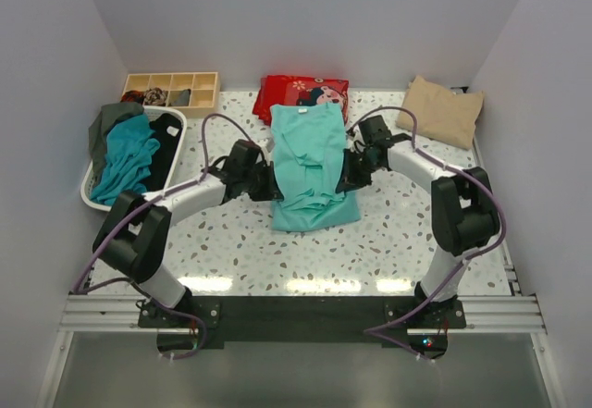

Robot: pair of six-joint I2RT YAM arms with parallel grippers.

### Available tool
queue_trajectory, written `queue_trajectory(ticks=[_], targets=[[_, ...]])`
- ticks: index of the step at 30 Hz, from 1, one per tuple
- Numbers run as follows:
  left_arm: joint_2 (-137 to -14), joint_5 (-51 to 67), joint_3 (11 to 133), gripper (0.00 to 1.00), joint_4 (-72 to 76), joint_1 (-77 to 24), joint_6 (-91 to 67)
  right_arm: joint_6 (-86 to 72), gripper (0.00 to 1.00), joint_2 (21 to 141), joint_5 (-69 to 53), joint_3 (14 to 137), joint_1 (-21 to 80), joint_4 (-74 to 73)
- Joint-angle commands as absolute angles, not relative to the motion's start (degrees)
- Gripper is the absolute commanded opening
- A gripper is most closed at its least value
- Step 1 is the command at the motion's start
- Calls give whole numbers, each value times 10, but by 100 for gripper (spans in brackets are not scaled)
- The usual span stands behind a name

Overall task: Fold and stack the t-shirts
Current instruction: Fold the folded rectangular tshirt in 1/3 of the way

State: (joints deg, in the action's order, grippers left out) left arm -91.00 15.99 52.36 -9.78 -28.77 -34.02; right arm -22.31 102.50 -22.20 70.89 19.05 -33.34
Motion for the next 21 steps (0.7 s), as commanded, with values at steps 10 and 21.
queue_trajectory(ticks=[10,21], targets=[[-998,181,613,6,-63,-207,-280,-192,29,1107,-196,801,157,-317],[-991,173,678,75,-31,-200,-281,-164,69,1011,-122,794,156,-262]])
